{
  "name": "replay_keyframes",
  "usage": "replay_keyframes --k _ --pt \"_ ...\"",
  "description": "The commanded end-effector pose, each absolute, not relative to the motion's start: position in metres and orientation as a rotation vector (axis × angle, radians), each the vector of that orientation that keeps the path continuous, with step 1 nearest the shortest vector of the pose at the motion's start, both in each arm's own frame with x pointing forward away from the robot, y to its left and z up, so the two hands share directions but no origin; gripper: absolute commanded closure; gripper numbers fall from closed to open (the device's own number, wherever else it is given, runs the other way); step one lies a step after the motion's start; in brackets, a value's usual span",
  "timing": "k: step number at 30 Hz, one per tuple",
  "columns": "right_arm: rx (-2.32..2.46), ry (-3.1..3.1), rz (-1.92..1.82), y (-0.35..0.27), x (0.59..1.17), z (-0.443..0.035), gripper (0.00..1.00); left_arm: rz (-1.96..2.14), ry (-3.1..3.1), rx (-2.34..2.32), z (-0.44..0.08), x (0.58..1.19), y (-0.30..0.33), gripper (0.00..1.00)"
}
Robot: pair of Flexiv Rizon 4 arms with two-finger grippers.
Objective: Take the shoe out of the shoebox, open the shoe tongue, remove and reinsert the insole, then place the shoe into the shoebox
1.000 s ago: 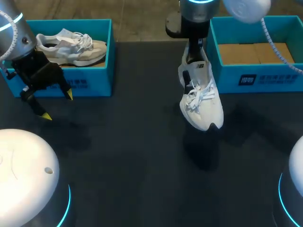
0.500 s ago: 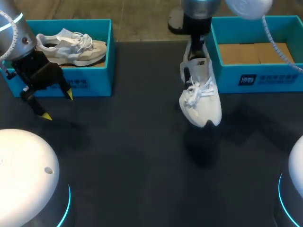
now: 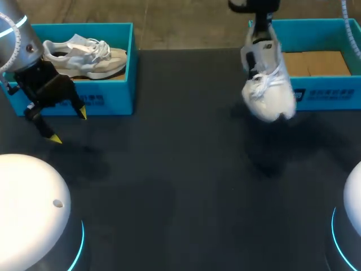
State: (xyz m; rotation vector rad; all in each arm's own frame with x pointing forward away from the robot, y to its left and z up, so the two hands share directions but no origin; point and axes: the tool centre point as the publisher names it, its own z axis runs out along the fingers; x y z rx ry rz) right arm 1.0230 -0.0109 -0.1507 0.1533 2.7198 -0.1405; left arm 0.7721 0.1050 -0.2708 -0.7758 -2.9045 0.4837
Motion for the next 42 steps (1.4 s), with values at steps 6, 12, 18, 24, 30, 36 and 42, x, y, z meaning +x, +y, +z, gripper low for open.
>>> replay_keyframes --k 6,12,18,24,30,36,42 --pt "0.110 2.731 -0.148 -0.048 1.079 -0.146 1.00 0.481 -2.906 -0.775 -0.271 0.772 0.106 0.00" --pt "0.061 2.727 -0.162 -0.063 1.105 -0.143 1.00 0.481 -2.906 -0.775 -0.271 0.772 0.106 0.00" --pt "0.082 2.728 -0.174 -0.093 1.129 -0.140 1.00 0.481 -2.906 -0.775 -0.271 0.772 0.106 0.00" --pt "0.091 2.728 -0.203 -0.125 1.149 -0.136 1.00 0.481 -2.906 -0.775 -0.271 0.772 0.106 0.00" --pt "0.122 2.727 -0.186 -0.151 1.161 -0.136 1.00 0.481 -2.906 -0.775 -0.271 0.772 0.106 0.00" --pt "0.187 2.722 -0.162 -0.186 1.168 -0.138 1.00 0.481 -2.906 -0.775 -0.271 0.772 0.106 0.00" --pt "0.219 2.726 -0.152 -0.192 1.169 -0.139 1.00 0.481 -2.906 -0.775 -0.271 0.772 0.106 0.00"
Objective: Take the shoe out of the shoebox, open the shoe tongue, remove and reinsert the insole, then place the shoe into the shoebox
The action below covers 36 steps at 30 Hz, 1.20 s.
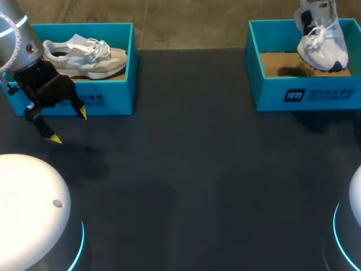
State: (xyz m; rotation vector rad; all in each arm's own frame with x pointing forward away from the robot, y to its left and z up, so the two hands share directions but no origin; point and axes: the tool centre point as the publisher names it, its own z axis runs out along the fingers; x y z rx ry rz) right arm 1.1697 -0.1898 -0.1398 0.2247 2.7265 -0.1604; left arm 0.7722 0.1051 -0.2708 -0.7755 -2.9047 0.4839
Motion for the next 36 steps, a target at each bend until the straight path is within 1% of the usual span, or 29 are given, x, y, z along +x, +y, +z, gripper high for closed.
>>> replay_keyframes --k 1,10,17,24,32,35,36 --pt "0.219 2.726 -0.152 -0.192 1.169 -0.139 1.00 0.481 -2.906 -0.775 -0.271 0.772 0.106 0.00" --pt "0.219 2.726 -0.152 -0.192 1.169 -0.139 1.00 0.481 -2.906 -0.775 -0.271 0.772 0.106 0.00" --pt "0.306 2.720 -0.224 -0.235 1.198 -0.140 1.00 0.481 -2.906 -0.775 -0.271 0.772 0.106 0.00" --pt "0.299 2.726 -0.222 -0.242 1.201 -0.141 1.00 0.481 -2.906 -0.775 -0.271 0.772 0.106 0.00" --pt "0.715 2.678 -0.181 -0.267 1.198 -0.151 1.00 0.481 -2.906 -0.775 -0.271 0.772 0.106 0.00" --pt "0.737 2.672 -0.181 -0.269 1.198 -0.151 1.00 0.481 -2.906 -0.775 -0.271 0.772 0.106 0.00" --pt "0.954 2.602 -0.186 -0.284 1.194 -0.150 1.00 0.481 -2.906 -0.775 -0.271 0.772 0.106 0.00"
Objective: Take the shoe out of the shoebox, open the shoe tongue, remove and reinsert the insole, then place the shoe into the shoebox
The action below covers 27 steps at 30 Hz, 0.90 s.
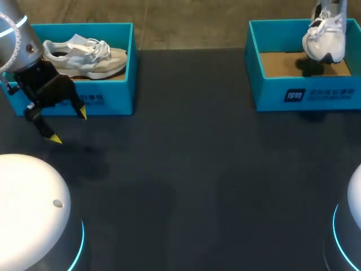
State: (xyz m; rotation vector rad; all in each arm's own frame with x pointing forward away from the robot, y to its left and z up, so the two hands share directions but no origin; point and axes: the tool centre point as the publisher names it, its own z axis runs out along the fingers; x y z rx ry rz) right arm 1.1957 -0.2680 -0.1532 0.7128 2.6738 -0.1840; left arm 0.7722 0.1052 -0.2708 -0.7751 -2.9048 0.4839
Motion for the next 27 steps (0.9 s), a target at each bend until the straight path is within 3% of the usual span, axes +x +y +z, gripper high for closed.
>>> replay_keyframes --k 1,12,27 --pt "1.036 2.570 -0.167 -0.290 1.191 -0.149 1.00 0.481 -2.906 -0.775 -0.271 0.772 0.106 0.00" --pt "1.507 2.340 -0.214 -0.317 1.162 -0.149 1.00 0.481 -2.906 -0.775 -0.271 0.772 0.106 0.00" --pt "1.946 2.039 -0.258 -0.307 1.119 -0.174 1.00 0.481 -2.906 -0.775 -0.271 0.772 0.106 0.00"
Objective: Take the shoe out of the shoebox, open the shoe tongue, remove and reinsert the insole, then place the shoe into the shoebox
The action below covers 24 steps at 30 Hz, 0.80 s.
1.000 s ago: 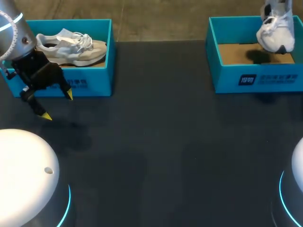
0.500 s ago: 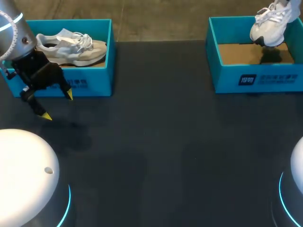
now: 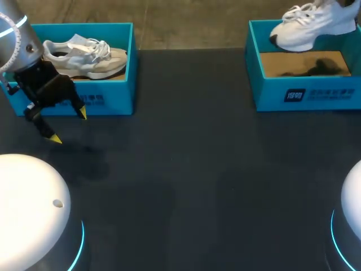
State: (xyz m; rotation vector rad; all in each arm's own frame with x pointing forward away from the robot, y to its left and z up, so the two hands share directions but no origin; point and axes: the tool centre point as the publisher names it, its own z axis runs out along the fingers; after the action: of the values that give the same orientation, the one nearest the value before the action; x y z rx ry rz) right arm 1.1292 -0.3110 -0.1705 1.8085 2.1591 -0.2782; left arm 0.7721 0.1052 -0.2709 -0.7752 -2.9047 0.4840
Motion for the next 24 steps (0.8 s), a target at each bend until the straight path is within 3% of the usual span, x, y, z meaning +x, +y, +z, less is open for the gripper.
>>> replay_keyframes --k 1,24 --pt "1.958 2.030 -0.259 -0.306 1.116 -0.175 1.00 0.481 -2.906 -0.775 -0.271 0.772 0.106 0.00" --pt "2.119 1.805 -0.264 -0.302 1.089 -0.193 1.00 0.481 -2.906 -0.775 -0.271 0.772 0.106 0.00"
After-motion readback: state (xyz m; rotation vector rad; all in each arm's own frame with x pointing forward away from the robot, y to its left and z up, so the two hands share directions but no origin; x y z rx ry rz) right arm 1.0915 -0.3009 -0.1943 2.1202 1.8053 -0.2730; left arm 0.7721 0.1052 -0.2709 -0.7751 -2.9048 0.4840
